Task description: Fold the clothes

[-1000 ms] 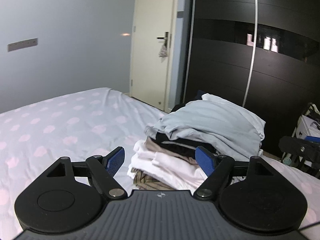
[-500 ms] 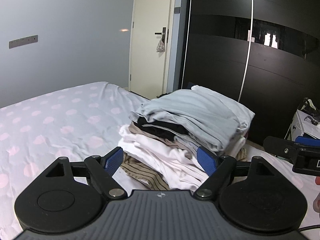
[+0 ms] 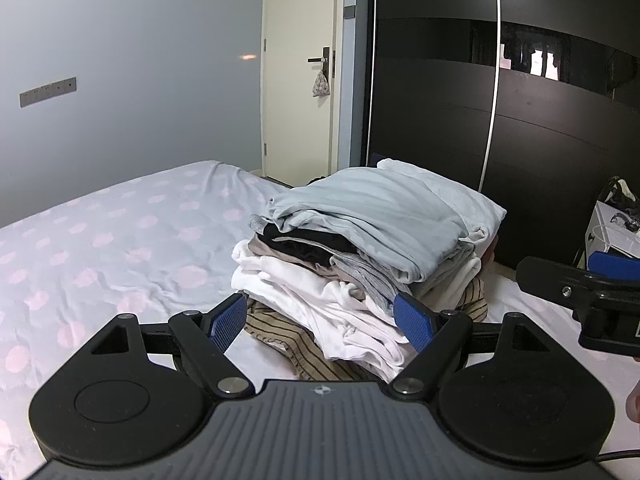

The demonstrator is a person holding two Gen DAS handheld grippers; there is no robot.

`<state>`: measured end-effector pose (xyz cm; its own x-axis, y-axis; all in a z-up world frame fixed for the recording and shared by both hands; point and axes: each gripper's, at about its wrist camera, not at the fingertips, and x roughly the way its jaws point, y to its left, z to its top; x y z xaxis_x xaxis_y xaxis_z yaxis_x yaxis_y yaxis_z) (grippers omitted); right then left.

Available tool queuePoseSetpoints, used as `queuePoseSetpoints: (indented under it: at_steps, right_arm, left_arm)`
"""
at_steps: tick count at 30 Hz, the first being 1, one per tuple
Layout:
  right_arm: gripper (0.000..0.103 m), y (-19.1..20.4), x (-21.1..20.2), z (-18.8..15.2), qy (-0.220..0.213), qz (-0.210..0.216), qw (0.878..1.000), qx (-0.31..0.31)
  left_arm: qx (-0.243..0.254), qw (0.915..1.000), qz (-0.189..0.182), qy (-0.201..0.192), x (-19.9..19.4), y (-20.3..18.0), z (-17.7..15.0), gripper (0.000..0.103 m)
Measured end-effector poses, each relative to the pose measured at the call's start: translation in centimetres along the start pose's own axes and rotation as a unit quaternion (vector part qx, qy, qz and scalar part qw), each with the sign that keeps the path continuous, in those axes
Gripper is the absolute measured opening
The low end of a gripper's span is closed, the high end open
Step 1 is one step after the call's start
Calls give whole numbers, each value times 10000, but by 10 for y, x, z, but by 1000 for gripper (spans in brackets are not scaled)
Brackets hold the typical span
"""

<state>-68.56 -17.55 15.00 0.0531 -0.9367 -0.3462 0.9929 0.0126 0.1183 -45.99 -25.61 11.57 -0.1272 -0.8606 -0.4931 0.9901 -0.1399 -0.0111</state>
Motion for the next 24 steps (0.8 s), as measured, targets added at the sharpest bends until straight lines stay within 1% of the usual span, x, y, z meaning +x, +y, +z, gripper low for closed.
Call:
queuePoseSetpoints:
  at_steps: [6, 11, 24]
  right_arm:
    - [102, 0, -2, -1, -42, 69, 9999, -62]
    - [102, 0, -1, -3, 11, 96, 9999, -109]
    - [102, 4, -1, -2, 116, 18, 9995, -309]
  left_arm:
    - [-10, 10000, 14, 9, -1, -1, 1, 80]
    - [7, 10000, 16, 62, 2, -2, -1, 80]
    - [204, 9996, 111, 180, 2, -12, 3, 80]
